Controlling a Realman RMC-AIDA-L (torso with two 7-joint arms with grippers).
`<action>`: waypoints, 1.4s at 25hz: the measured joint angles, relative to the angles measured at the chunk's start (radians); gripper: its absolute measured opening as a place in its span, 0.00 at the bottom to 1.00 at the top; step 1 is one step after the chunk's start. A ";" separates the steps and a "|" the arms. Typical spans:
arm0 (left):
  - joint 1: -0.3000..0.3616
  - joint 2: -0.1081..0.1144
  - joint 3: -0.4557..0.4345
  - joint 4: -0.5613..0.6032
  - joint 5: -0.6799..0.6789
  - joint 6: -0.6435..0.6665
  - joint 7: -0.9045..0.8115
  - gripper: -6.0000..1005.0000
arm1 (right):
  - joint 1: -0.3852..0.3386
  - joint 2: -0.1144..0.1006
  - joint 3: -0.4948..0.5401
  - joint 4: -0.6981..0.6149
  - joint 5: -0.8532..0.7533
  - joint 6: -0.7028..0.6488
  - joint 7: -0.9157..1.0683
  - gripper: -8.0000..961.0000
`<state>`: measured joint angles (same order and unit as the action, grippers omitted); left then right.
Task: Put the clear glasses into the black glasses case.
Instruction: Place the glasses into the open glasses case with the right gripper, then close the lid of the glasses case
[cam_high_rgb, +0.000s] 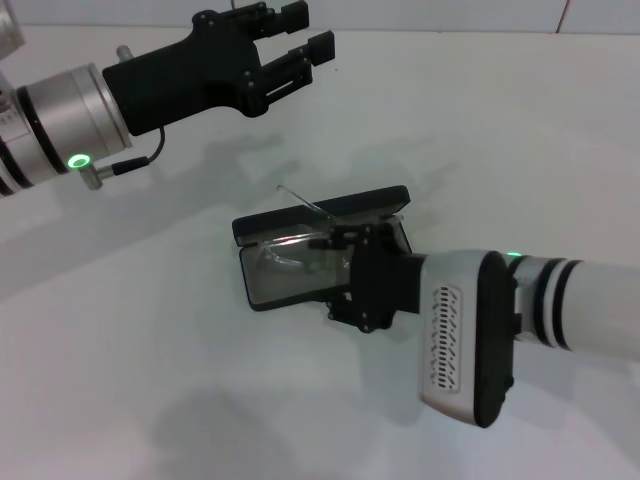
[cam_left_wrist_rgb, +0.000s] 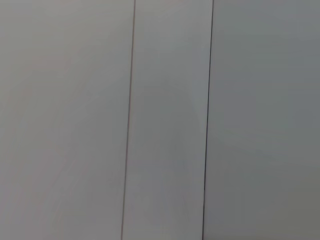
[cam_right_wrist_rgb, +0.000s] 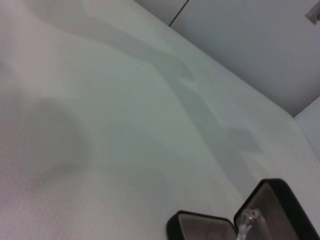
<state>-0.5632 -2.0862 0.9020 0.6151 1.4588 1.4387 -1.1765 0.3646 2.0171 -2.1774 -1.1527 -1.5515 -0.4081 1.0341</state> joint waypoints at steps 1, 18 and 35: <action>0.000 0.000 0.000 0.000 0.000 0.001 0.000 0.48 | -0.004 0.000 0.004 -0.001 -0.006 -0.005 0.001 0.55; 0.019 0.003 0.001 0.011 0.000 0.005 0.005 0.48 | -0.046 -0.003 0.424 -0.042 -0.023 -0.639 0.137 0.56; -0.011 0.000 0.001 0.002 0.247 -0.144 -0.115 0.48 | -0.007 -0.002 1.036 0.348 0.246 -0.889 0.165 0.59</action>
<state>-0.5744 -2.0865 0.9025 0.6174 1.7057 1.2943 -1.2916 0.3578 2.0151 -1.1411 -0.8048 -1.3051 -1.2968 1.1987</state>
